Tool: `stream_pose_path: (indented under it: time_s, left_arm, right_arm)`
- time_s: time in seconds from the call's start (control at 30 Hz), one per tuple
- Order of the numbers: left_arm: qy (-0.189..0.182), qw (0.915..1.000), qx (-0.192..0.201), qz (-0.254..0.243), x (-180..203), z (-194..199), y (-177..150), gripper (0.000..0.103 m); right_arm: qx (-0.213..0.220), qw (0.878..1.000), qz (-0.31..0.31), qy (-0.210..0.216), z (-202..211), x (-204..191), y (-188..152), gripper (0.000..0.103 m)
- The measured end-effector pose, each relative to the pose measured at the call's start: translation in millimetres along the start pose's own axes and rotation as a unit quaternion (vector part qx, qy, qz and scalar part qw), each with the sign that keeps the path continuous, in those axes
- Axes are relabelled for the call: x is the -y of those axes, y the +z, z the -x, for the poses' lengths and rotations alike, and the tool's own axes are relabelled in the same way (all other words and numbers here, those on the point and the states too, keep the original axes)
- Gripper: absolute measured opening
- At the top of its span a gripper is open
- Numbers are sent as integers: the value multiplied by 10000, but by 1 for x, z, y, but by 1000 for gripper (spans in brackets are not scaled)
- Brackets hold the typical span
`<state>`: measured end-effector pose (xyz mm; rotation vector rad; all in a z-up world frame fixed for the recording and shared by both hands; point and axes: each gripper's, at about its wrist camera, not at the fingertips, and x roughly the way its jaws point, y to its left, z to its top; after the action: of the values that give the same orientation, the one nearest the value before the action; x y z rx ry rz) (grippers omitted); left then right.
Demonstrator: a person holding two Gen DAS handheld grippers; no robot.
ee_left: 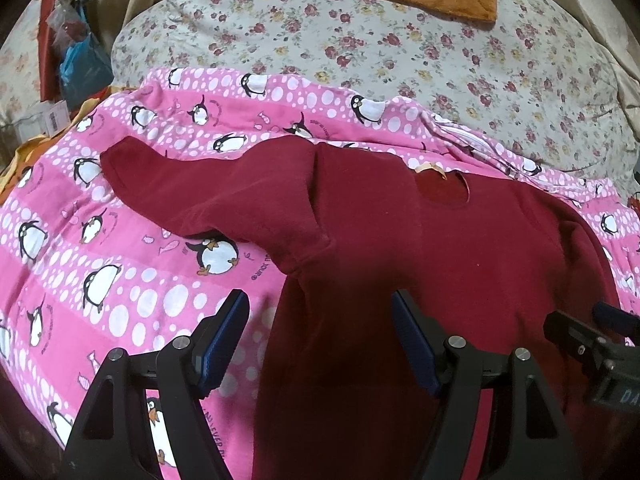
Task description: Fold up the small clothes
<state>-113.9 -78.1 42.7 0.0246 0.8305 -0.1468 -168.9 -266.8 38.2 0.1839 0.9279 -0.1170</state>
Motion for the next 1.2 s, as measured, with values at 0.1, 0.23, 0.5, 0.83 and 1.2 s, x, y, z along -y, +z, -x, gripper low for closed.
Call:
stream_pose_path:
  time_s: [0.1, 0.23, 0.5, 0.83, 1.2]
  left_arm:
    - [34, 10000, -6, 12, -2, 0, 0, 54]
    - [50, 9999, -62, 95, -7, -2, 3, 54]
    - [272, 9989, -158, 348, -35, -5, 19, 54]
    - [943, 9875, -435, 1189, -130, -37, 72, 54]
    - [1405, 9633, -397, 2251, -237, -78, 104, 54]
  right_arm:
    - [-12, 10000, 54, -3, -1, -2, -1, 103]
    - [-14, 10000, 81, 26, -2, -4, -1, 103]
    - [-60, 9998, 105, 178, -2, -6, 0, 103]
    - [-195, 9992, 231, 248, -4, -11, 1, 103]
    - [-311, 9985, 164, 412, -9, -12, 5, 103]
